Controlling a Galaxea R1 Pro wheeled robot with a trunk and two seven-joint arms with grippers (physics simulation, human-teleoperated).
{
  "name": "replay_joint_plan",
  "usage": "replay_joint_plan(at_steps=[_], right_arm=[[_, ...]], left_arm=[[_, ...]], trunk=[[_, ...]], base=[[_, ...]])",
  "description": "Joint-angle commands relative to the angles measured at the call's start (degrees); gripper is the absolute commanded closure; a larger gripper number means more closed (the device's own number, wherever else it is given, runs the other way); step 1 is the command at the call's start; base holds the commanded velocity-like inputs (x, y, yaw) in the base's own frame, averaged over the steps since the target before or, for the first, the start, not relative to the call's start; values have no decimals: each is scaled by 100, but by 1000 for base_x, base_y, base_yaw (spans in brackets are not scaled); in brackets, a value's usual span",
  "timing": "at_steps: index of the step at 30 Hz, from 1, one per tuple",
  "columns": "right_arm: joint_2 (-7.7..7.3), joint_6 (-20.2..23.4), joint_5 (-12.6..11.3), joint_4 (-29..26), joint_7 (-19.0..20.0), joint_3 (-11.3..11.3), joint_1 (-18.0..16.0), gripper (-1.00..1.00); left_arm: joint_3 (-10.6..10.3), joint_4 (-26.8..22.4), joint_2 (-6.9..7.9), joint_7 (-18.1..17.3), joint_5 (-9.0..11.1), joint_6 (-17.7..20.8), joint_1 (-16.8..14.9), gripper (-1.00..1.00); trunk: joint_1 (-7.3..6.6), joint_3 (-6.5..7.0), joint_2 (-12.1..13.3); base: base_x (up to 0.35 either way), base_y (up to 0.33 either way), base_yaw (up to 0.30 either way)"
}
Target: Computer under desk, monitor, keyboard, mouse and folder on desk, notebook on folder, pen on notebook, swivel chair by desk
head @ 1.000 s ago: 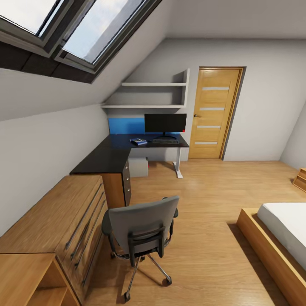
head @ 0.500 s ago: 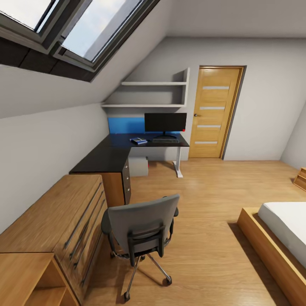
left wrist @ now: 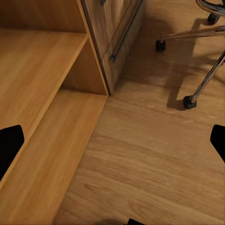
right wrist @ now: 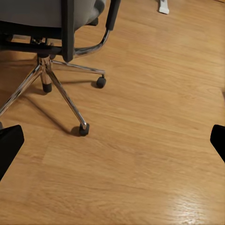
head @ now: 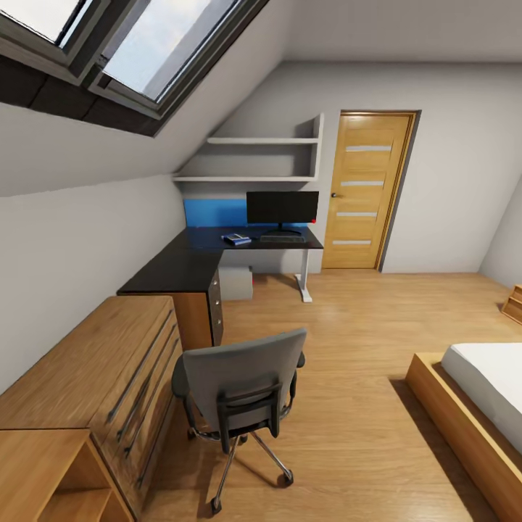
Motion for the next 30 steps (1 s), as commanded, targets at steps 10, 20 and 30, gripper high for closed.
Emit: replay_joint_plan(at_steps=[10, 20, 30], right_arm=[[21, -14, -20, 3, -36, 53, -5, -100], [30, -22, -6, 2, -37, 58, -5, -100], [21, -12, -35, -44, -45, 20, -8, -100]], left_arm=[[-49, -11, 4, 17, 59, -11, 2, -100], [-49, -11, 3, 17, 59, -11, 2, -100], [-68, -276, -28, 19, 59, 82, 2, -100]], trunk=[[221, -186, -407], [441, -366, -809], [661, -546, -1210]], base=[[0, 0, 0], [0, 0, 0], [0, 0, 0]])
